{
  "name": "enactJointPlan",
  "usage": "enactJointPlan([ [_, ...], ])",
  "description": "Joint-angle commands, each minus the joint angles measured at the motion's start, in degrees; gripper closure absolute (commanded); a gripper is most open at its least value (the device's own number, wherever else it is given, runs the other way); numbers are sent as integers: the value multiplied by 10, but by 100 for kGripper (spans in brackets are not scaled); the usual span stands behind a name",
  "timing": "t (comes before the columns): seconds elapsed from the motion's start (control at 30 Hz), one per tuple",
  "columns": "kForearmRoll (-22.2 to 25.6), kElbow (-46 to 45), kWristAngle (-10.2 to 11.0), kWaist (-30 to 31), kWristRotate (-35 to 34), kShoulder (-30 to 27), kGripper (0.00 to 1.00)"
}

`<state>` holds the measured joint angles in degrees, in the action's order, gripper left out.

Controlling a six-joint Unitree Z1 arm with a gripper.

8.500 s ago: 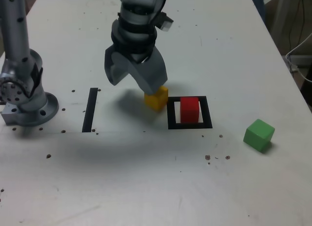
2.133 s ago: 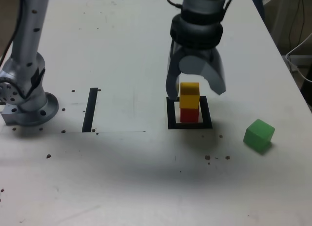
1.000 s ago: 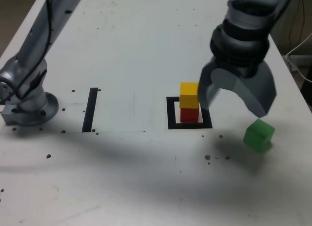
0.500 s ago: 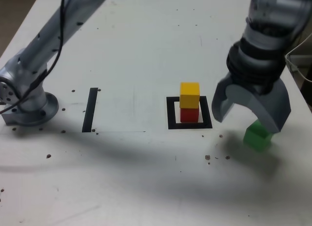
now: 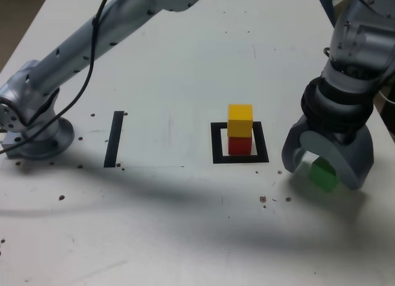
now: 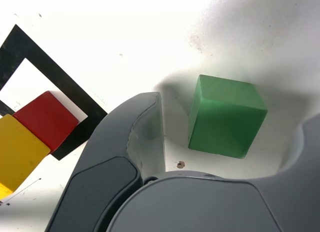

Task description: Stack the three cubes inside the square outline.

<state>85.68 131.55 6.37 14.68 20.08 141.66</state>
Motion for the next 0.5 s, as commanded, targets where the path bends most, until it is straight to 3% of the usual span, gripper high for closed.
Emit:
enactJointPlan([
  [0.0, 1, 3, 4, 1, -1, 2, 37],
  [0.2, -6, 2, 7, 3, -1, 0, 58],
  [0.47, -17, -1, 7, 5, 6, -3, 66],
])
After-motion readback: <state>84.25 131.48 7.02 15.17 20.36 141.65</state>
